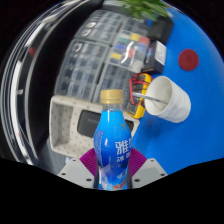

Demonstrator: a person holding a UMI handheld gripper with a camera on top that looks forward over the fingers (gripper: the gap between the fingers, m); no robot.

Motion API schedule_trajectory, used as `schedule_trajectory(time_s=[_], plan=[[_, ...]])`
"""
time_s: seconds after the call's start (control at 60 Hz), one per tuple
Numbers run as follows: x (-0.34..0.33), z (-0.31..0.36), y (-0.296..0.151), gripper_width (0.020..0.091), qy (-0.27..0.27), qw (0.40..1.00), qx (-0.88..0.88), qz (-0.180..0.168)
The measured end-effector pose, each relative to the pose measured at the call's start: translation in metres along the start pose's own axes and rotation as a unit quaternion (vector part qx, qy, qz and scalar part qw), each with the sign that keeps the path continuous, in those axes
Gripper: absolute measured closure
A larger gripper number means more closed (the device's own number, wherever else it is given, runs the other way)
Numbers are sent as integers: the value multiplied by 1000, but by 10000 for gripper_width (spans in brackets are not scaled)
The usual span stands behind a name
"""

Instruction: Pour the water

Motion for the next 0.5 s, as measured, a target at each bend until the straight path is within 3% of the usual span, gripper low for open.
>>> schedule_trajectory(time_s=[0.383,0.5], plan=[[18,-1,-22,733,-24,953,289,90],[19,-6,-24,731,-12,953,288,95]])
Point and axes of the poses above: the point between the fingertips, and its own axes, seen from behind it with the camera up: z to the left, y down, x forward, the way the camera looks, the point moved 9 cm from there along -x, backward, against the way the camera looks, and after that the axes turned 14 degrees about y, right-handed, at the moved point
